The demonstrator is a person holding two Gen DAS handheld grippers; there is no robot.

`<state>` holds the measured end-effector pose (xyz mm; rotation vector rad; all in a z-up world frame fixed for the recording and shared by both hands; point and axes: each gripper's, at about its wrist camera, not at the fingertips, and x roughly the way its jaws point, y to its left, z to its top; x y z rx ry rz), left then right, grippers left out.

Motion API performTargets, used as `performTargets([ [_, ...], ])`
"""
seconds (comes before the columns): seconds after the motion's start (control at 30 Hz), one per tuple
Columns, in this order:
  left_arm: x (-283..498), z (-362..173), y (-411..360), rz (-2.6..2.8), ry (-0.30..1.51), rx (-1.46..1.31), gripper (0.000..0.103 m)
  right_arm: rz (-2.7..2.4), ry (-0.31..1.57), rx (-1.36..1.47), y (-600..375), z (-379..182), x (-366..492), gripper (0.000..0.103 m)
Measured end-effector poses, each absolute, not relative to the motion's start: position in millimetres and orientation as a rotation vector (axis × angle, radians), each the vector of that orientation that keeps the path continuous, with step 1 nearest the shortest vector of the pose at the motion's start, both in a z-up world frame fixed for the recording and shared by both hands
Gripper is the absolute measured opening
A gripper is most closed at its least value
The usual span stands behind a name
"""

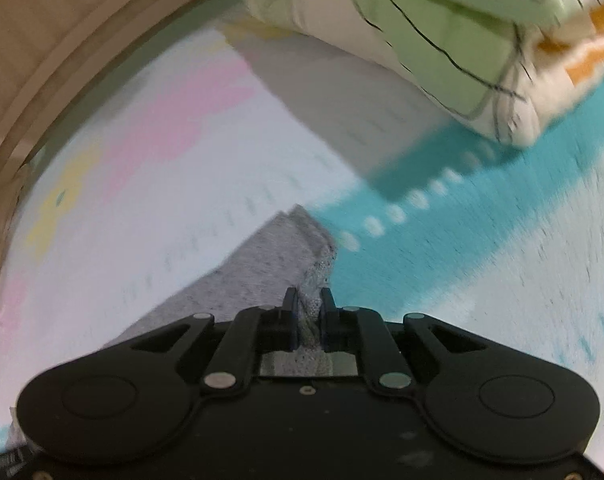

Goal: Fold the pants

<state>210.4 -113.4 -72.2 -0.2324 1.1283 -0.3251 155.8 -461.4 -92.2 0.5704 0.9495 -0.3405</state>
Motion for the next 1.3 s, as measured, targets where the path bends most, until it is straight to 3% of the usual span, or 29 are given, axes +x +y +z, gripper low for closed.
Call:
performTargets([
  [0.43,242.1,-104.3,-158.2,-0.238,1.169,-0.248,0.001,-0.239,0.867,0.486,-437.0,-57.0,169.8,0.011],
  [0.83,155.4,-108.1,-149.4,-0.367,1.209,-0.187,0.001,-0.174,0.808,0.428,-410.1,-25.7,171.8,0.011],
  [1.03,147.3,-89.3,-97.4,-0.346,1.246,-0.215,0.001,-0.037,0.768,0.321,-342.0,12.0,172.3,0.011],
  [1.3,177.2,-36.5,22.5,-0.124,1.048,-0.292,0.001,0.225,0.709,0.174,-186.0,29.5,157.9,0.011],
])
